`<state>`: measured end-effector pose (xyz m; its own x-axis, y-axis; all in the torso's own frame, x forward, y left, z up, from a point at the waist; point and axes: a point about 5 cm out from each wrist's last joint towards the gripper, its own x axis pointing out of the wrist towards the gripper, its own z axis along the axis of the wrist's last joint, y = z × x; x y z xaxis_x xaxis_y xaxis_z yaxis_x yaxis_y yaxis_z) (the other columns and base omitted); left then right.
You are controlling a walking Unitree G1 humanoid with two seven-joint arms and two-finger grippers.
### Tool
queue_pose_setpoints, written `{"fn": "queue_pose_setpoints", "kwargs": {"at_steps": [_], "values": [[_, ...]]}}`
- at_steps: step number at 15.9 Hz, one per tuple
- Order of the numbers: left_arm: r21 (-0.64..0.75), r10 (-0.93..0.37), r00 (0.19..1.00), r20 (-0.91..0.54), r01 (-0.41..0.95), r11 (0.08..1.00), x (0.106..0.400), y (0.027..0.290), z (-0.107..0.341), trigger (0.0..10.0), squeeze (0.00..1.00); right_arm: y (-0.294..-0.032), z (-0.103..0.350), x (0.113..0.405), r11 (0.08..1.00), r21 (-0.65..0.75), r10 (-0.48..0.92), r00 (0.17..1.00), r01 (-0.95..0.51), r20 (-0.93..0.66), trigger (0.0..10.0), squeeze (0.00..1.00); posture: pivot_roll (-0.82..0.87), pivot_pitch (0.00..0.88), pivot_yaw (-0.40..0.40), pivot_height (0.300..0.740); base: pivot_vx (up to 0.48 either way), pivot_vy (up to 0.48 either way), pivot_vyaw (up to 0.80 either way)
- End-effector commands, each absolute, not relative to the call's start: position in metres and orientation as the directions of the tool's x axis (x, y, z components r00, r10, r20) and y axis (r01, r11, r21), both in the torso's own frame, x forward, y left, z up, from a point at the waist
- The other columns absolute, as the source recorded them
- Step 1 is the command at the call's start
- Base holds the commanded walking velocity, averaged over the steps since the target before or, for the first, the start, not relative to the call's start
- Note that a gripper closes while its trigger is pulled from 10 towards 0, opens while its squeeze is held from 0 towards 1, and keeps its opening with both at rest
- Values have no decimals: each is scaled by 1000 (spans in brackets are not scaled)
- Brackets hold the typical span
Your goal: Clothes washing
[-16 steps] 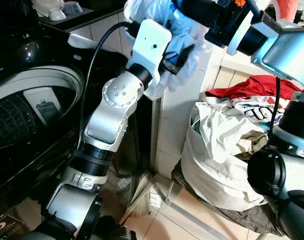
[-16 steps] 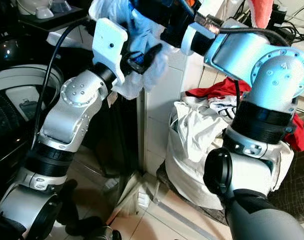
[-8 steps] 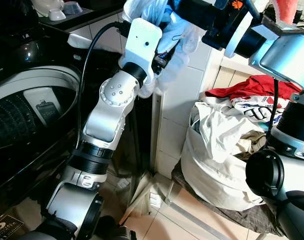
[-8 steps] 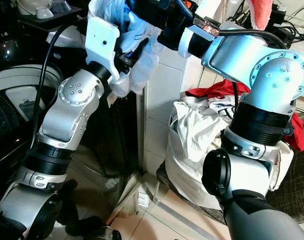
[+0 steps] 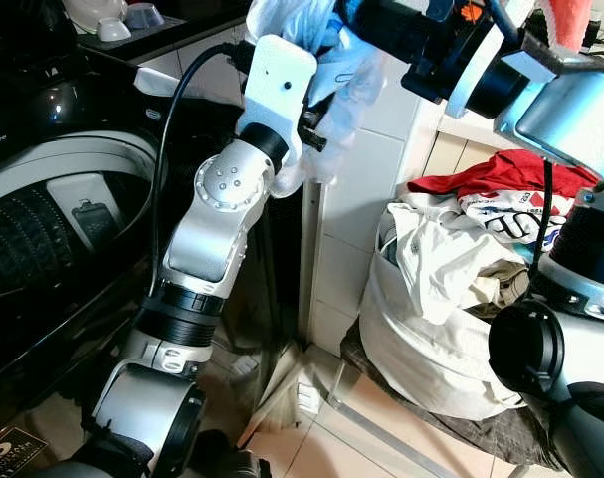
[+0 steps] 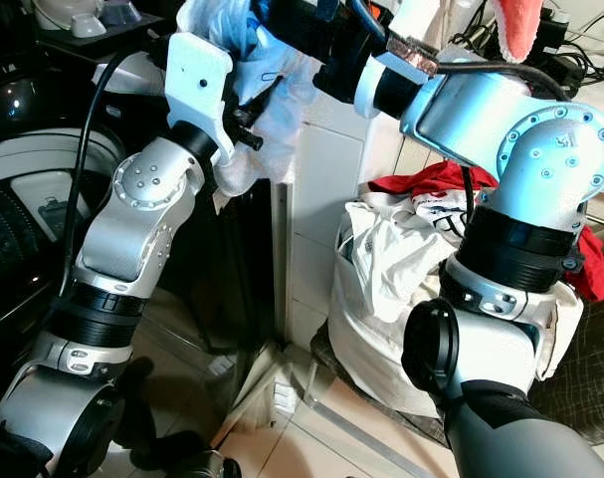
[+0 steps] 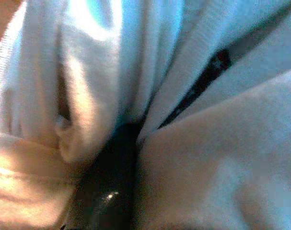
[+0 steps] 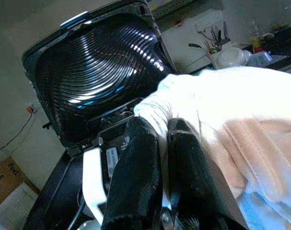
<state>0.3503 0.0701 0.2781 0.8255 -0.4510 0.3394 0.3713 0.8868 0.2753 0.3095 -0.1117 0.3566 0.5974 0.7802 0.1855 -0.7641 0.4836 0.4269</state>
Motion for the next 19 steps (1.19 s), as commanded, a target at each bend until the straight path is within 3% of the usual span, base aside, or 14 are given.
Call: {"fn": "queue_pose_setpoints", "kwargs": {"at_steps": [1,2,3,4,7,9,10,13,14,15,16,17,18,19], "values": [[259,-414,848,331,340,904,355,81,279,0,0,-113,363,303,476,397,780,585,-785,223,0,0,-29,0,-5,740,0,0,0],[254,-402,854,330,330,909,357,87,279,0,0,-114,360,303,479,403,777,590,-780,219,3059,0,-26,0,-6,740,0,0,0],[250,-377,866,328,306,919,359,94,279,0,0,-114,358,303,478,408,779,590,-778,213,10000,31,-25,0,-6,740,0,0,0],[254,-341,882,324,266,930,363,104,280,0,0,-114,353,303,481,421,779,595,-769,197,10000,1000,-21,0,-6,740,0,0,0],[308,-254,908,332,151,939,374,129,288,0,0,-122,346,303,517,416,764,622,-748,169,10000,1000,-17,0,-7,740,0,0,0],[410,-159,934,320,15,912,388,151,296,0,0,-138,333,304,725,220,664,747,-652,27,10000,1000,-3,0,-13,740,0,0,0],[469,-7,945,326,-155,870,401,174,304,0,0,-139,321,299,747,140,659,752,-650,-23,10000,0,-12,0,2,740,0,0,0],[610,205,941,269,-331,720,416,209,306,0,0,-111,308,279,655,99,756,652,-749,-58,10000,0,-41,0,34,740,0,0,0],[619,252,948,194,-318,719,418,217,293,980,0,-100,303,273,617,96,787,614,-781,-64,10000,0,-45,0,41,740,0,0,0],[618,279,950,142,-305,724,419,220,284,7020,0,-93,299,269,593,89,805,590,-800,-63,10000,0,-45,0,41,740,0,0,0],[557,312,950,7,-263,788,419,225,259,10000,0,-80,290,262,544,45,839,541,-838,-63,10000,0,-57,0,47,740,0,0,0],[367,306,948,-87,-256,894,418,226,242,10000,0,-74,286,258,519,33,854,516,-854,-69,10000,0,-60,0,48,740,0,0,0],[408,316,945,-88,-255,876,416,229,239,10000,1000,-72,286,257,516,36,856,514,-856,-65,10000,0,-64,0,50,740,0,0,0],[467,346,934,-91,-267,843,415,234,238,10000,1000,-72,286,256,515,33,856,512,-857,-64,10000,0,-68,0,54,740,0,0,0]]}}
